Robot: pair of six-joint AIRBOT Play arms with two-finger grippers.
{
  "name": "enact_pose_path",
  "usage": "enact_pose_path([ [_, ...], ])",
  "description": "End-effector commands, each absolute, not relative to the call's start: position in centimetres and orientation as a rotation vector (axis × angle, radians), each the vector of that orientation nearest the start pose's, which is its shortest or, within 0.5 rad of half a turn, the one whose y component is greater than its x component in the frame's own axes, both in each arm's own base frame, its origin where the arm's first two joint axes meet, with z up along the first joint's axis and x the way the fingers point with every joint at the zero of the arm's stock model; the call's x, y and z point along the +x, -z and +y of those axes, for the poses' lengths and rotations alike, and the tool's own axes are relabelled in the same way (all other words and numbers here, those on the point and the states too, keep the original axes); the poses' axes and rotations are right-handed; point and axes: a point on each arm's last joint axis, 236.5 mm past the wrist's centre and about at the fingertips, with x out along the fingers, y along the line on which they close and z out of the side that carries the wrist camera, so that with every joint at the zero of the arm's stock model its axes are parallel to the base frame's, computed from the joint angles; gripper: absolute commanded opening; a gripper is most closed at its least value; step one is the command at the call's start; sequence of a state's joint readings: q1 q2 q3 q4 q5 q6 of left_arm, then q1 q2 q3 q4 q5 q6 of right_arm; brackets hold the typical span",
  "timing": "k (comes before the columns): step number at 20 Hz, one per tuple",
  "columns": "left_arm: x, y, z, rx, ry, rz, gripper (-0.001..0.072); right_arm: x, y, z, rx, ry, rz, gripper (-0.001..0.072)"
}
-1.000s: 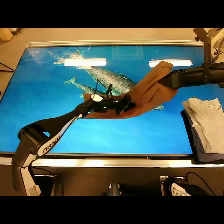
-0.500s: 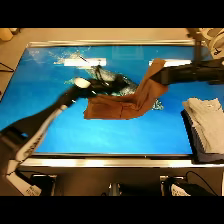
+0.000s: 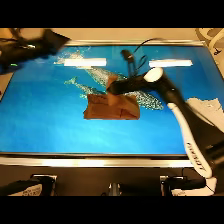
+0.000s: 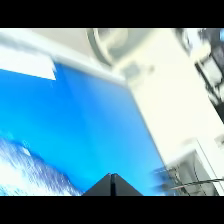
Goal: Fold the shirts.
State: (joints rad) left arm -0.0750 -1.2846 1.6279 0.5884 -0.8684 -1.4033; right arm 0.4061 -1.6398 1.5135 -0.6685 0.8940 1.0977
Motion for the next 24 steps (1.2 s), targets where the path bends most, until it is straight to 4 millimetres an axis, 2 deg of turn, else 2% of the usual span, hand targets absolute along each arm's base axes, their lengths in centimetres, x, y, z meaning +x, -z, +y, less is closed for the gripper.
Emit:
enact_pose_path([
  [1, 41.8, -37.6, -15.5, -0.567, 0.653, 0.352, 0.0021, 43.5, -2.9, 40.2, 0.367, -0.910, 0.941, 0.0027],
  [2, 40.9, -38.3, -15.6, -0.557, 0.664, 0.343, 0.0021, 43.7, -2.2, 40.9, 0.378, -0.898, 0.938, 0.0047],
  [3, 40.0, -38.8, -15.8, -0.547, 0.677, 0.340, 0.0022, 43.9, -1.6, 41.4, 0.388, -0.885, 0.931, 0.0146],
  [4, 39.3, -39.0, -16.1, -0.537, 0.688, 0.343, 0.0021, 44.3, -1.5, 41.7, 0.411, -0.869, 0.920, 0.0340],
  [5, 38.9, -39.0, -16.2, -0.532, 0.696, 0.347, 0.0022, 44.7, -1.5, 41.7, 0.432, -0.860, 0.915, 0.0572],
  [6, 38.6, -38.9, -16.4, -0.520, 0.704, 0.354, 0.0022, 45.0, -1.7, 41.4, 0.437, -0.853, 0.909, 0.0648],
  [7, 38.5, -38.7, -16.5, -0.505, 0.707, 0.358, 0.0022, 44.9, -1.9, 41.0, 0.432, -0.864, 0.916, 0.0643],
  [9, 38.7, -38.0, -16.4, -0.501, 0.700, 0.374, 0.0022, 44.2, -2.8, 38.7, 0.340, -0.939, 0.934, 0.0628],
  [11, 39.2, -36.9, -15.9, -0.473, 0.668, 0.391, 0.0022, 43.1, -2.4, 33.6, 0.176, -0.965, 1.015, 0.0629],
  [13, 39.5, -36.0, -15.4, -0.450, 0.643, 0.406, 0.0022, 43.2, -0.8, 25.2, -0.028, -0.867, 1.125, 0.0635],
  [15, 39.8, -35.4, -15.1, -0.435, 0.625, 0.417, 0.0023, 43.2, 1.6, 15.8, -0.149, -0.682, 1.282, 0.0651],
  [16, 39.9, -35.2, -15.1, -0.433, 0.622, 0.419, 0.0022, 43.1, 3.0, 12.2, -0.155, -0.596, 1.351, 0.0648],
  [17, 40.0, -35.2, -15.1, -0.434, 0.622, 0.421, 0.0022, 42.8, 4.1, 10.5, -0.114, -0.560, 1.395, 0.0648],
  [18, 40.0, -35.1, -15.1, -0.433, 0.621, 0.422, 0.0023, 42.4, 5.2, 10.2, -0.041, -0.565, 1.424, 0.0650],
  [20, 40.0, -35.1, -15.1, -0.433, 0.621, 0.422, 0.0022, 42.0, 7.1, 11.4, 0.058, -0.614, 1.459, 0.0667],
  [24, 39.9, -35.0, -15.2, -0.440, 0.623, 0.433, 0.0023, 42.7, 9.2, 16.7, 0.268, -0.725, 1.437, 0.0690],
])
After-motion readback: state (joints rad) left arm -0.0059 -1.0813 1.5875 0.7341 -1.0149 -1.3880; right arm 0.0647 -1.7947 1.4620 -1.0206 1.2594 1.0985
